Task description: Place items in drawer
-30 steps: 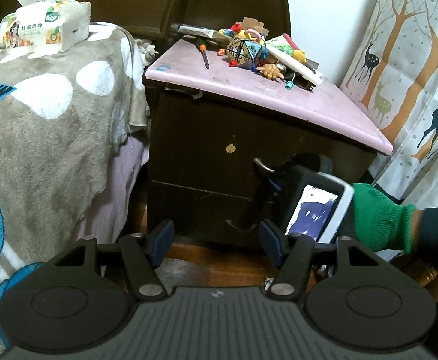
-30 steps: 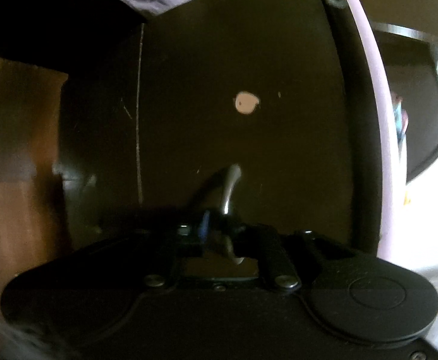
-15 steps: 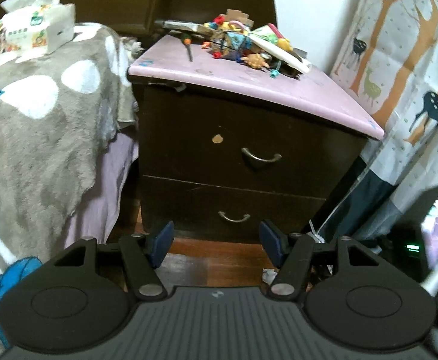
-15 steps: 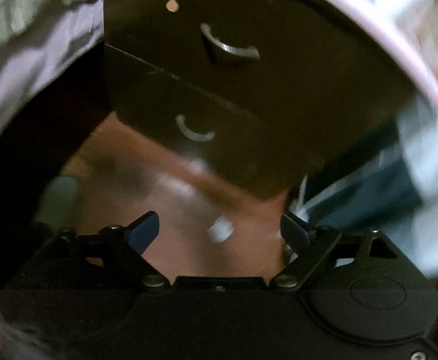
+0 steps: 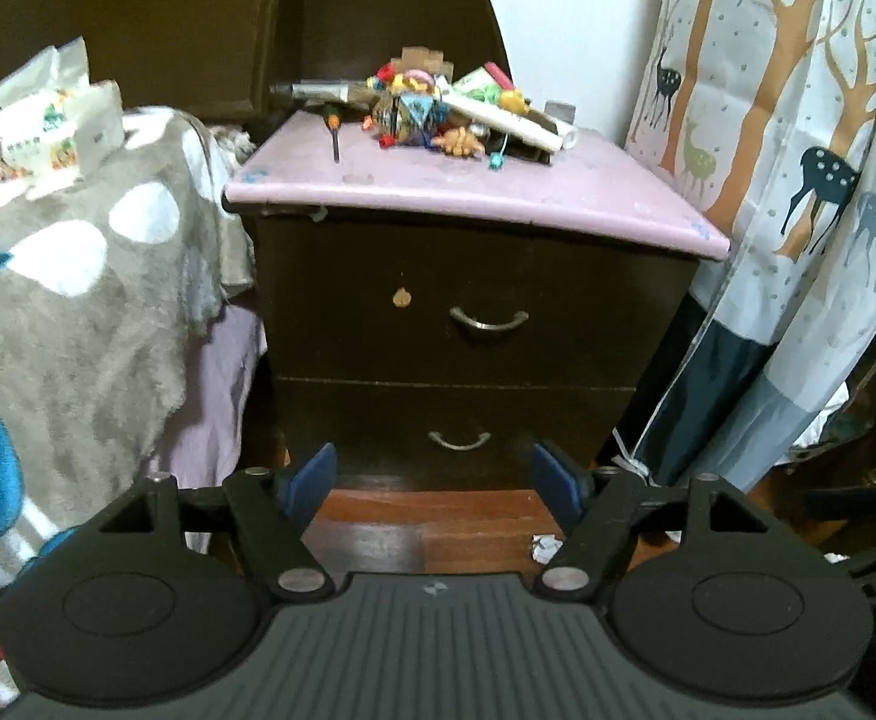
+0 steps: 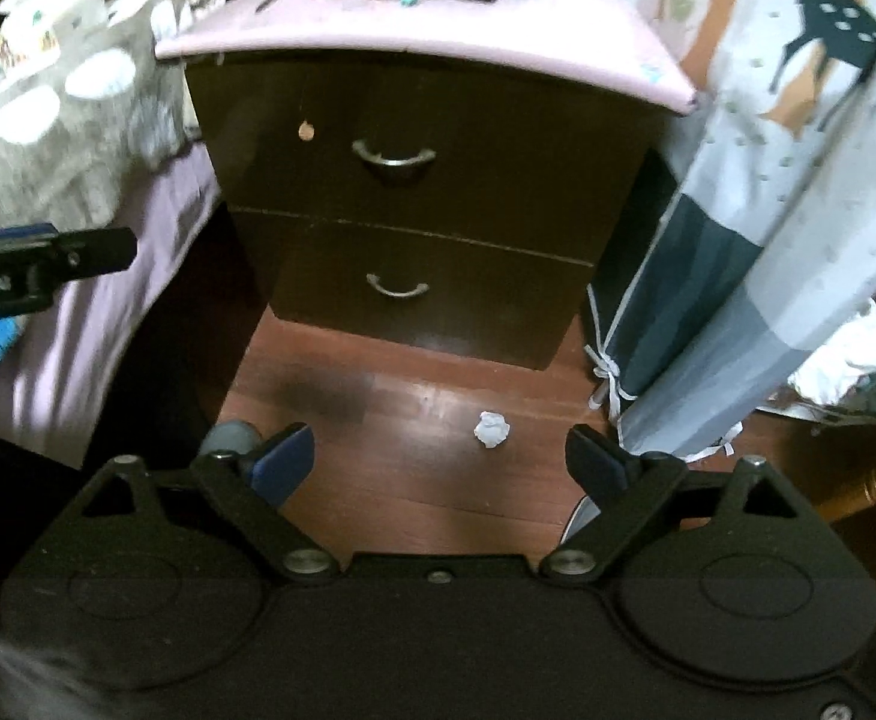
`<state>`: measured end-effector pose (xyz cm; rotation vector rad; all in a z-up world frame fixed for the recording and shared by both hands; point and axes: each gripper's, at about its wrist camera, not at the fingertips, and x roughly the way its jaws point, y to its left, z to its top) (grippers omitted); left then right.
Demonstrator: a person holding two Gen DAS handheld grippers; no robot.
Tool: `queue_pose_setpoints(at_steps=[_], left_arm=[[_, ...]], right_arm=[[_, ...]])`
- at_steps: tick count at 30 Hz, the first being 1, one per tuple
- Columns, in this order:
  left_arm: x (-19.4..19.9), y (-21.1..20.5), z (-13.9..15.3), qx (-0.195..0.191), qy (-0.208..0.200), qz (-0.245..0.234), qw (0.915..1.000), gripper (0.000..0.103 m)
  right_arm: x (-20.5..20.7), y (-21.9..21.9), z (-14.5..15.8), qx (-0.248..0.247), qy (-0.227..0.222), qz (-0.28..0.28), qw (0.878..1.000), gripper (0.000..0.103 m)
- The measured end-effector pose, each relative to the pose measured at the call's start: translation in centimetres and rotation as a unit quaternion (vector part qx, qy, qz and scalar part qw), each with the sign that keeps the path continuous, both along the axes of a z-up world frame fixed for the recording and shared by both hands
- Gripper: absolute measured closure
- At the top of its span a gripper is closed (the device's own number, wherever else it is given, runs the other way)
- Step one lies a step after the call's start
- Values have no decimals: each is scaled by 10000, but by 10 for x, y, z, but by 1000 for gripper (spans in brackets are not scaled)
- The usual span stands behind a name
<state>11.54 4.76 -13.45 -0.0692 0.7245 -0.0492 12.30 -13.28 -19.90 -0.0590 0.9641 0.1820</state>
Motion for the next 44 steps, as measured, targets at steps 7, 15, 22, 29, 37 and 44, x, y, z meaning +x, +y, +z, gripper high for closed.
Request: queue_pose_setpoints(at_steps=[7,15,22,29,37,44], left_arm=[[-24,-24,36,276,-350,25,9990,32],[-48,-53,61,398,-472,-138,9980,32],[-69,-74,74,484,-476,-342,9971,24],[-81,-75,88,267,-553,-366,9974,24],[-87,-79,96,322,-626,-324,9970,24],[-91,-75,99,426,-735,-292,9960,24]], right_arm=[[-28,-14,31,20,-303,-165,9994,11],[-54,-28,61,0,-619,-329,9975,9],[-69,-43,77,-23,-802,-590,9950,8],[-81,-43,92,-130,-904,-579,9941,7],[-88,-40,103,-154,-996,-601,9931,7],[-90,-39,107,-122,-1025,-566,9930,7]])
